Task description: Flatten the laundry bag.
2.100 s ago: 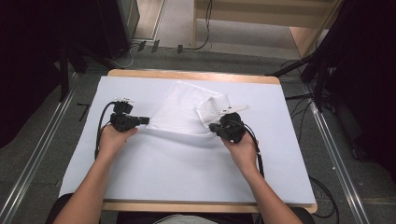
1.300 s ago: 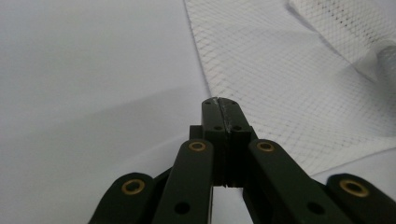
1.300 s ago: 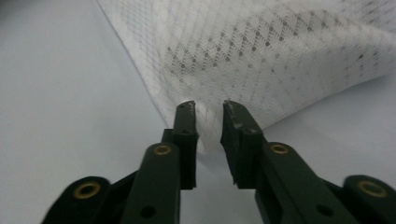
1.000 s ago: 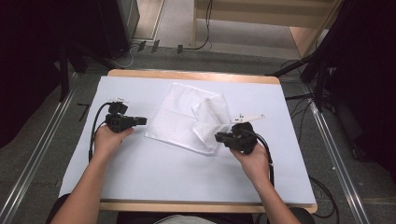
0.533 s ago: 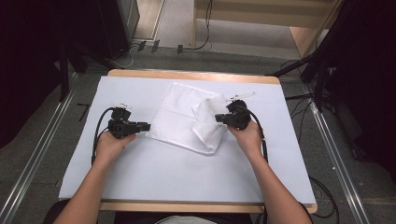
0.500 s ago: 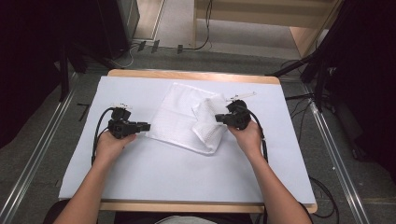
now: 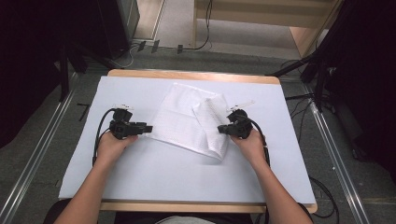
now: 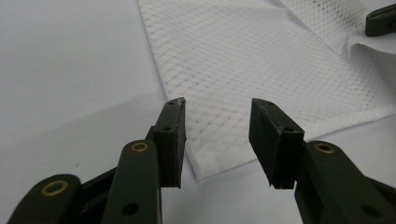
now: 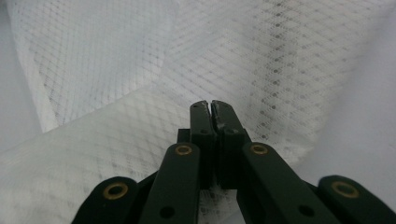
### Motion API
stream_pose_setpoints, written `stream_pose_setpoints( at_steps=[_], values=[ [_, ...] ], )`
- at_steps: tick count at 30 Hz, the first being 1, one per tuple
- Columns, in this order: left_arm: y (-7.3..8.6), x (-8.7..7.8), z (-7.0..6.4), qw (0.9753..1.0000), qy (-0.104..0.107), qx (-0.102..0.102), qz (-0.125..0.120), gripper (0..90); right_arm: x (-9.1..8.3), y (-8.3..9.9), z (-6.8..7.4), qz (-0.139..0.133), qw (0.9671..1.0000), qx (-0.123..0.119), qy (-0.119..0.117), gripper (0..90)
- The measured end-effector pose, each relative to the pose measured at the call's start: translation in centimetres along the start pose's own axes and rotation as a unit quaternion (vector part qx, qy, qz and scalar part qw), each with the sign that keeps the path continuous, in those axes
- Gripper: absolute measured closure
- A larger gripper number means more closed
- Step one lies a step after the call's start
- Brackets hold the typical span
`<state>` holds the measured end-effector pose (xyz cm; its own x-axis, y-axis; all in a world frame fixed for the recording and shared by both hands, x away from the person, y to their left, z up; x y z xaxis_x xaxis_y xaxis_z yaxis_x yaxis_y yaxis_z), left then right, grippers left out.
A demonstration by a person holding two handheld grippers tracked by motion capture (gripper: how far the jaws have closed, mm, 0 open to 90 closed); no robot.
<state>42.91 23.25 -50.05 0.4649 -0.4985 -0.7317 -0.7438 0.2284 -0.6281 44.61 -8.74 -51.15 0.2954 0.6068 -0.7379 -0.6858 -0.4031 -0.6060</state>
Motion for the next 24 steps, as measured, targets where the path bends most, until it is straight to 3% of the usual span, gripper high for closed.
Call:
stream_pose_setpoints(
  at_steps=[9, 12, 15, 20, 24],
  values=[
    [-0.4, 1.3, 0.3, 0.9999, -0.008, 0.009, 0.011, 52.8, -0.7, 1.6, -1.2, 0.005, 0.9998, 0.019, 0.005, 88.6],
    [-0.5, 1.7, 0.3, 0.9998, -0.011, 0.01, 0.013, 52.5, -0.9, 2.0, -1.7, 0.011, 0.9996, 0.018, 0.017, 88.7],
    [-0.6, 2.1, 0.4, 0.9997, -0.016, 0.015, 0.011, 52.3, -1.2, 1.9, -1.7, 0.002, 0.9996, 0.022, 0.019, 88.1],
    [-0.7, 2.3, 0.4, 0.9996, -0.021, 0.019, 0.009, 52.7, -1.9, 0.4, -0.7, -0.03, 0.9995, 0.009, 0.008, 82.8],
    [-0.7, 2.3, 0.2, 0.9997, -0.017, 0.013, 0.012, 61.2, -1.5, -0.5, 0.5, -0.038, 0.9993, -0.004, -0.002, 73.4]
  ],
)
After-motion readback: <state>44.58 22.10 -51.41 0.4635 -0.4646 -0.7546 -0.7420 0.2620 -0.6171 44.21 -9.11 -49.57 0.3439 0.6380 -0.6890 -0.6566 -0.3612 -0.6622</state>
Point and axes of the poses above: each handheld gripper's, and its own axes: x roughly forward along the jaws, y roughly out of its underside, z roughly to its left, the point moved 8 cm from there along x, roughly forward along the jaws, and after that the axes turned 5 degrees about -y, right-handed, at the moved point
